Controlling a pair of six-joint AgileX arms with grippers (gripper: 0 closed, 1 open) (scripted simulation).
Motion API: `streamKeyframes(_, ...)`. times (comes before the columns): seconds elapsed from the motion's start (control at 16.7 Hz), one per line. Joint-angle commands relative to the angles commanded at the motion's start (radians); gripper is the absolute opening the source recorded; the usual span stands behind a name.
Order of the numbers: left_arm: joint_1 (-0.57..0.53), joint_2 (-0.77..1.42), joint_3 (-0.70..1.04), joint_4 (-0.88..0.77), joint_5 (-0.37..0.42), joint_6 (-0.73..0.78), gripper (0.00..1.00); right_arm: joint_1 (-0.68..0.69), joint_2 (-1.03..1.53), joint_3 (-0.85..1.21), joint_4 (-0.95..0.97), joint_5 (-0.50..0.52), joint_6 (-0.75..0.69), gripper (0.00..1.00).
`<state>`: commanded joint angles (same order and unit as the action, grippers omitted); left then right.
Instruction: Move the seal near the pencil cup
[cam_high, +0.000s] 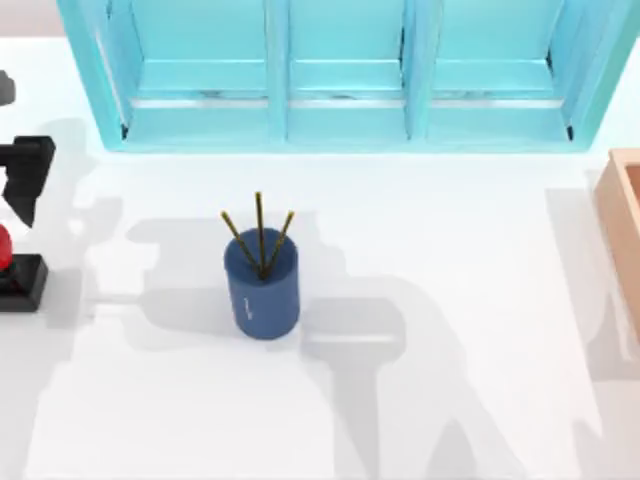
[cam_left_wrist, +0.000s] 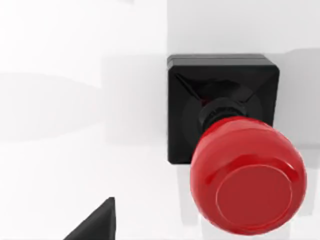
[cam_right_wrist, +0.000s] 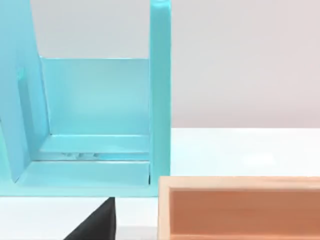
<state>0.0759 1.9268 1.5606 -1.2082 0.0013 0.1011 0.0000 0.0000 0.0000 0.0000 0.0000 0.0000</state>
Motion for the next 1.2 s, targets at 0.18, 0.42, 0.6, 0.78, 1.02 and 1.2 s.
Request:
streamKeyframes(0.18,0.002,0.03,-0.113,0.157,0.0,0.003,1.0,0.0,0.0,0.0,0.0,0.0,0.0,1.0)
streamKeyframes(0.42,0.004,0.054,-0.2,0.257,0.0,0.005,1.0,0.0,0.0,0.0,0.0,0.0,0.0,1.0)
streamKeyframes(0.6,0.004,0.054,-0.201,0.258,0.0,0.005,1.0,0.0,0.0,0.0,0.0,0.0,0.0,1.0)
streamKeyframes(0.78,0.004,0.054,-0.201,0.258,0.0,0.005,0.77,0.0,0.0,0.0,0.0,0.0,0.0,1.0)
streamKeyframes(1.02,0.004,0.054,-0.201,0.258,0.0,0.005,0.47,0.0,0.0,0.0,0.0,0.0,0.0,1.0)
streamKeyframes(1.2,0.004,0.054,-0.201,0.258,0.0,0.005,0.25,0.0,0.0,0.0,0.0,0.0,0.0,1.0)
